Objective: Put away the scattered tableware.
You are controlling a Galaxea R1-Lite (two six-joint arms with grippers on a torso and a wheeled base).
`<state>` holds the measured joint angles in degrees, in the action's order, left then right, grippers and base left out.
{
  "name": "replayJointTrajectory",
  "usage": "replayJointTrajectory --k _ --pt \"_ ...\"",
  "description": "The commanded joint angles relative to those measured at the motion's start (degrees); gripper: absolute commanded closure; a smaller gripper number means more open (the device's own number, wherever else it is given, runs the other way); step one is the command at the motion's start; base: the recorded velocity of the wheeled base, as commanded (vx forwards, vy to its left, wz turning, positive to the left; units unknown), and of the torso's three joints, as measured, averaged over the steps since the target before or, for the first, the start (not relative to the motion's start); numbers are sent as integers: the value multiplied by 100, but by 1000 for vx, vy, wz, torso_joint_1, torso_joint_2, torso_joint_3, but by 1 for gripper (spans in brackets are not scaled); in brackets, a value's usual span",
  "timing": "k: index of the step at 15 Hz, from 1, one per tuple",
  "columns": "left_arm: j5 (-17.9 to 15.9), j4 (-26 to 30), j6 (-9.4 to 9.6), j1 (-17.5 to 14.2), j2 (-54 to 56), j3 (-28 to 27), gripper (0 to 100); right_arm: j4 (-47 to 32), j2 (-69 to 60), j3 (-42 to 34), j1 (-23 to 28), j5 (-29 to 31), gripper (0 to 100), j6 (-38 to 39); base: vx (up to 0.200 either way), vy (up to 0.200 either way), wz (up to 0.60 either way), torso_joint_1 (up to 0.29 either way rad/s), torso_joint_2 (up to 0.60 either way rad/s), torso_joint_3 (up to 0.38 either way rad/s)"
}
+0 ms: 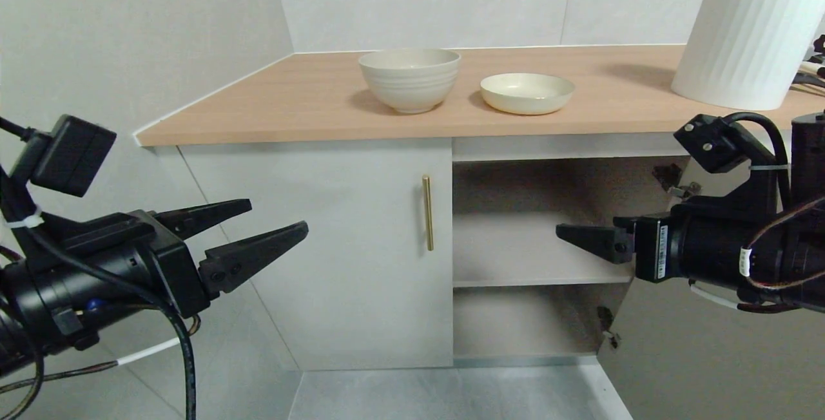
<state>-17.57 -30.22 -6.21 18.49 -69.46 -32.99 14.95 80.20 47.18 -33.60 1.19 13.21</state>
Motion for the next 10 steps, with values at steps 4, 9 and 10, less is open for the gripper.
replayJointTrajectory --k 4,9,10 --pt "-1 -19 -4 5 -67 3 0 -9 -22 -42 -15 -32 0 -109 200 0 0 2 1 2" --pt "-10 -10 -4 111 29 29 0 -27 -22 -60 -24 -58 0 -117 0 0 0 0 0 0" --pt "-1 -10 -4 111 20 29 0 -27 -13 -68 -24 -76 0 -117 0 0 0 0 0 0"
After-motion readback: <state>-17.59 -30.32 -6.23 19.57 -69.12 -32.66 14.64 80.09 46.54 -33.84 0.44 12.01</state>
